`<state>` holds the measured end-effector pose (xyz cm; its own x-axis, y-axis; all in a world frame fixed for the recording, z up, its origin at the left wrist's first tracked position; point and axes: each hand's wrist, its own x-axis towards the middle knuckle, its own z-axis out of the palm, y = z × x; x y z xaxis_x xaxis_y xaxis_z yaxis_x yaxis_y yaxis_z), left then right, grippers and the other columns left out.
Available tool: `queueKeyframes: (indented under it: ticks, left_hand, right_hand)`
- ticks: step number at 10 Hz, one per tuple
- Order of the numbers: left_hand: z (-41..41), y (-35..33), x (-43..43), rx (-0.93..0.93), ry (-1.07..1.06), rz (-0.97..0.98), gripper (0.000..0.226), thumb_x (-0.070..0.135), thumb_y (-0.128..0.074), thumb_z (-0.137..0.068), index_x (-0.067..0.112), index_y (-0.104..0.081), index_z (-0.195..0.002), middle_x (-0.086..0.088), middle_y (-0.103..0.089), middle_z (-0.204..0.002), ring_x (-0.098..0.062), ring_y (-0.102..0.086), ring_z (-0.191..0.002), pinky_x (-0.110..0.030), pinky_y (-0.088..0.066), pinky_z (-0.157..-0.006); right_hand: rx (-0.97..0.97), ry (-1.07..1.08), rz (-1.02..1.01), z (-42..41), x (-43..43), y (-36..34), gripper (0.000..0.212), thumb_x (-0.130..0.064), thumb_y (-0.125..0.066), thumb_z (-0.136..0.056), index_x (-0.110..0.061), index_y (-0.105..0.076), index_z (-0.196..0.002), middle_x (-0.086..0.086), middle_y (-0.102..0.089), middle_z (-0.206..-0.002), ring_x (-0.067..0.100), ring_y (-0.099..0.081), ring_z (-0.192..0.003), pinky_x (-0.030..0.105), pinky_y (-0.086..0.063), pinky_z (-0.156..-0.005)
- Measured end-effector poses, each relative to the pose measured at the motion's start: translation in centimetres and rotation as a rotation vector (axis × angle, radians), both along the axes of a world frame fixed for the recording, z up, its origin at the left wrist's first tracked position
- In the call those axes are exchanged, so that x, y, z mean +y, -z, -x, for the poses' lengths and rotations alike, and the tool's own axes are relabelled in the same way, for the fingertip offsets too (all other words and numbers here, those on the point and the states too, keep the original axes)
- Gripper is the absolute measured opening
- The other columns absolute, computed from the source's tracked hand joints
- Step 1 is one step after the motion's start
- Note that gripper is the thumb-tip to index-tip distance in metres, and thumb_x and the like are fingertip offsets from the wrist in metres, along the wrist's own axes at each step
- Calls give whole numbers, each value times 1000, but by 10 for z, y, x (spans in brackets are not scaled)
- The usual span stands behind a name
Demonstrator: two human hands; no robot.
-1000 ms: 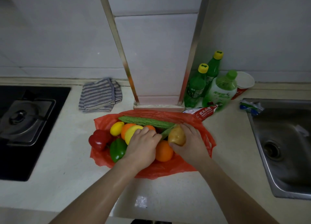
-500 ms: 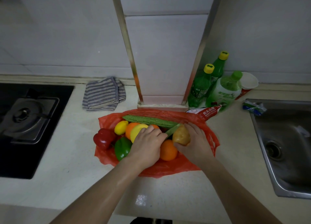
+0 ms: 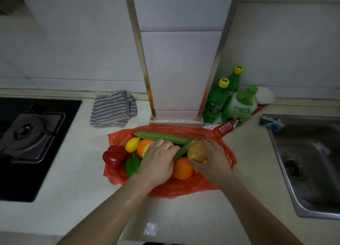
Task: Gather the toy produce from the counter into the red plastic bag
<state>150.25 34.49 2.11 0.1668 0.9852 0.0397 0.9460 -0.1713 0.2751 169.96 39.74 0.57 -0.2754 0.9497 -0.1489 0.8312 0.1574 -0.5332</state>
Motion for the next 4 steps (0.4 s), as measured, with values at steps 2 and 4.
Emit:
queueKeyframes:
  ticks: [2,4]
  left_hand:
    - [1,-10,-3,7,-17,15,50,29,-62,-84,24,-52,-133,5,-55,-120,-18,-45,-114,-33,-36,-98]
    - [2,-26,-3,7,-45,-16,55,37,-61,-86,23,-47,-137,5,-50,-130,-18,-42,-123,-34,-31,-107]
  right_hand:
    - [-22,-1,-7,-1,-2,-9,88,-56,-67,-73,-23,-30,-145,-2,-31,-149,20,-27,-136,35,-26,-109]
    - [-16,-25,-43,-5,-2,-17,85,-63,-60,-74,-22,-33,-143,-4,-33,-147,19,-27,-135,39,-29,-111]
